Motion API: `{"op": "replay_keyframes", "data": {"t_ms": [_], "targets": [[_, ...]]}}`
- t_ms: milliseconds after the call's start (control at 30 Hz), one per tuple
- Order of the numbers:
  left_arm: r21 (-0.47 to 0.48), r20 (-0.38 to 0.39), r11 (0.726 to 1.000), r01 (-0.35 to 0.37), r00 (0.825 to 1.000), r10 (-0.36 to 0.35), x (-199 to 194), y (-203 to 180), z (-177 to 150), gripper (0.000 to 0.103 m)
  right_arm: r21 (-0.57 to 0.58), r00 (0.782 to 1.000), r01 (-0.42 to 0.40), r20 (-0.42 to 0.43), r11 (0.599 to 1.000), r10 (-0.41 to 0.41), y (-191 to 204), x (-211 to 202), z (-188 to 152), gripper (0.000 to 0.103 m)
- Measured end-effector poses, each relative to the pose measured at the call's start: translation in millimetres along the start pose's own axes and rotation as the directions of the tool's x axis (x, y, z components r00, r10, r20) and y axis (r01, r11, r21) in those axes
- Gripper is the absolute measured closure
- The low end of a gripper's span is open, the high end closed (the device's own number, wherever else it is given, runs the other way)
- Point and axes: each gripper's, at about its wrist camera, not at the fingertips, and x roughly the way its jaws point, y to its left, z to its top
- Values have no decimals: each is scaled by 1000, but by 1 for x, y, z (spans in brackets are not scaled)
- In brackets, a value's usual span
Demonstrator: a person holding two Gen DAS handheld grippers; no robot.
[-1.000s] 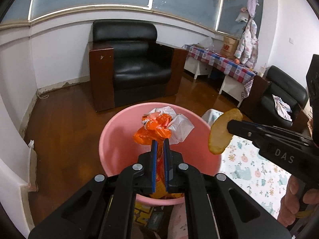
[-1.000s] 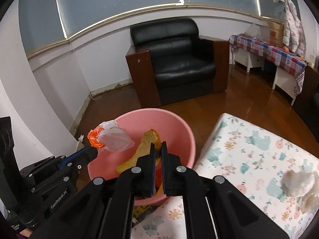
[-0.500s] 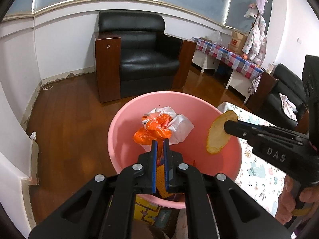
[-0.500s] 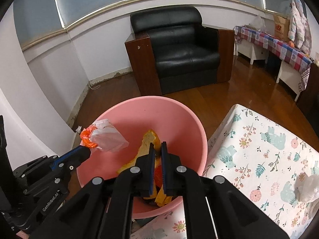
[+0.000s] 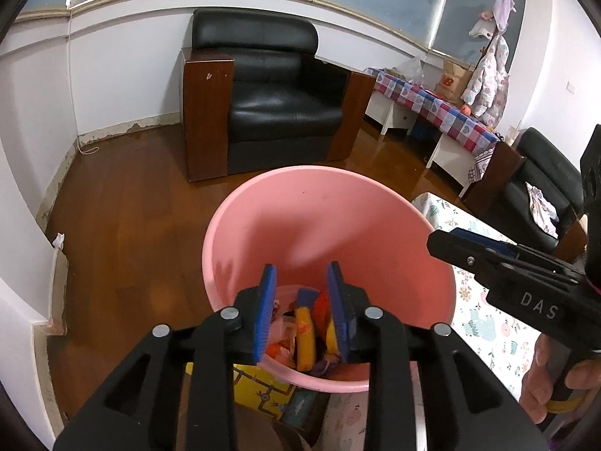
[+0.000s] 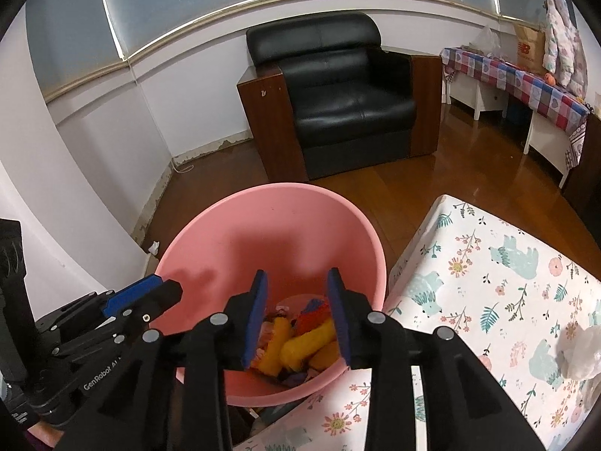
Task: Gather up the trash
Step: 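Move both grippers back to the clear plastic bags on the table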
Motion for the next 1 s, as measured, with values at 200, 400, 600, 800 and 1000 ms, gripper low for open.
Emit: {"op": "replay_keyframes", "data": {"t_ms": [200, 400, 600, 800, 1000], "targets": [[11, 3, 1000, 8, 1000, -8, -3, -6, 1, 74, 13, 1000, 3, 22, 1000, -3, -3, -15, -6, 66], [48, 22, 998, 35, 999, -36, -13, -21, 0, 74, 17, 999, 26, 43, 1000, -27, -13, -38, -19, 65], [87, 28, 994, 62, 998, -65, -21, -43, -2, 74, 26, 994, 81, 66, 996, -83, -31, -70, -35, 64], [143, 19, 984, 110, 993, -114, -27, -76, -6, 74, 75, 986, 145, 77, 987, -150, -63, -105, -58, 64], [186, -18, 967, 172, 985, -172, -26, -114, -12, 74, 160, 972, 203, 83, 966, -218, -106, -140, -82, 61]]}}
